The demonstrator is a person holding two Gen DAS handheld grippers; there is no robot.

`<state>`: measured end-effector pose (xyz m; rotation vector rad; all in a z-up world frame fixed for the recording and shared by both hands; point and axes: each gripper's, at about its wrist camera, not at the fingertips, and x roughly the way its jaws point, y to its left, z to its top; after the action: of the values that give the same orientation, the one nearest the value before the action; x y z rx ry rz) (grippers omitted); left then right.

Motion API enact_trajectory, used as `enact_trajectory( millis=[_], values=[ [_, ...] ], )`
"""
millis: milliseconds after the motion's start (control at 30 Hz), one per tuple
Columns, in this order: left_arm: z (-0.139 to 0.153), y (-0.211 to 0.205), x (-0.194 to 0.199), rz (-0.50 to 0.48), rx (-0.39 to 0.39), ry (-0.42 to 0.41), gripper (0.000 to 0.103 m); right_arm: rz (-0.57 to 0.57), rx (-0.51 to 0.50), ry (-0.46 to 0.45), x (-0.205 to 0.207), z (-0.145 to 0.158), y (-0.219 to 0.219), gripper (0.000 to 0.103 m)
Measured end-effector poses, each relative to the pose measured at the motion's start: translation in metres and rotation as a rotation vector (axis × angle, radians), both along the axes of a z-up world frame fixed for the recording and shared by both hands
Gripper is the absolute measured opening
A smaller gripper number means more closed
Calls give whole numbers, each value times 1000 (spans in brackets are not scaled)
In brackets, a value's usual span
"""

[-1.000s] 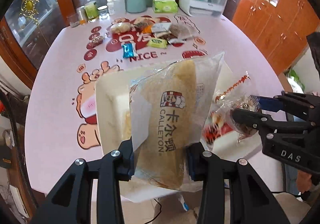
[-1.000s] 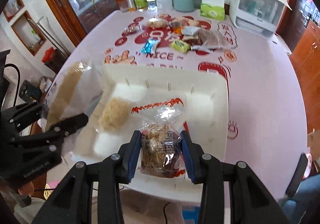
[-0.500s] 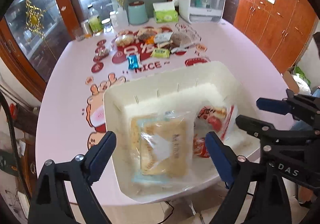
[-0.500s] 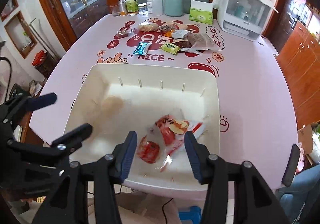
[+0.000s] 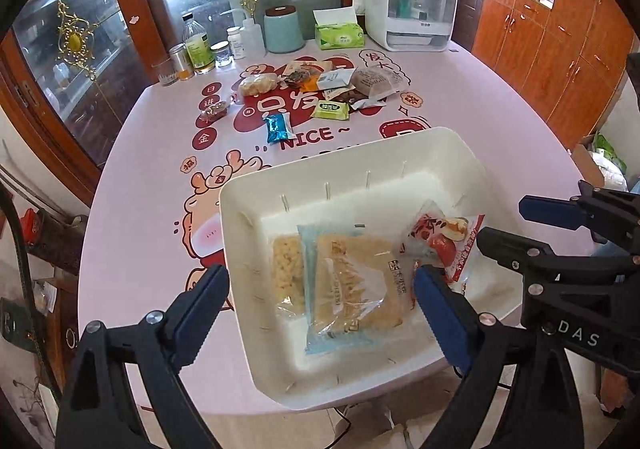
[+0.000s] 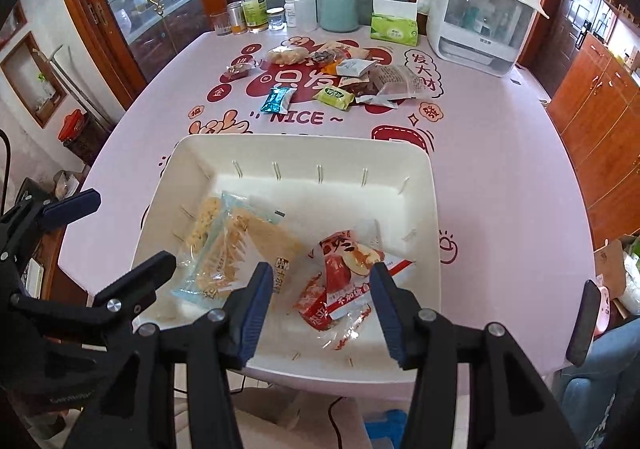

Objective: Organize snacks
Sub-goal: 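Move both tools to the pile toward the blue wrapper and green pastry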

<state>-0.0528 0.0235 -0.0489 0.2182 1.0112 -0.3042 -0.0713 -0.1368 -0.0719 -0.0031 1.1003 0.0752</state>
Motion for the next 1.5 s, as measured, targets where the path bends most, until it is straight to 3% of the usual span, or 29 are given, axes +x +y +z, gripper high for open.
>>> enact_trajectory(
  millis=[633,900,1500],
  values=[
    [7,26,-3,-28,1,-83,93,-43,-69,-40,-11,8,30,51],
    [20,28,23,0,-59,-89,93,-59,-101,-75,-3,20,25,51],
    [75,40,148,154,48,-248,95,-63,-48,-163,122,58,-32,51]
  ],
)
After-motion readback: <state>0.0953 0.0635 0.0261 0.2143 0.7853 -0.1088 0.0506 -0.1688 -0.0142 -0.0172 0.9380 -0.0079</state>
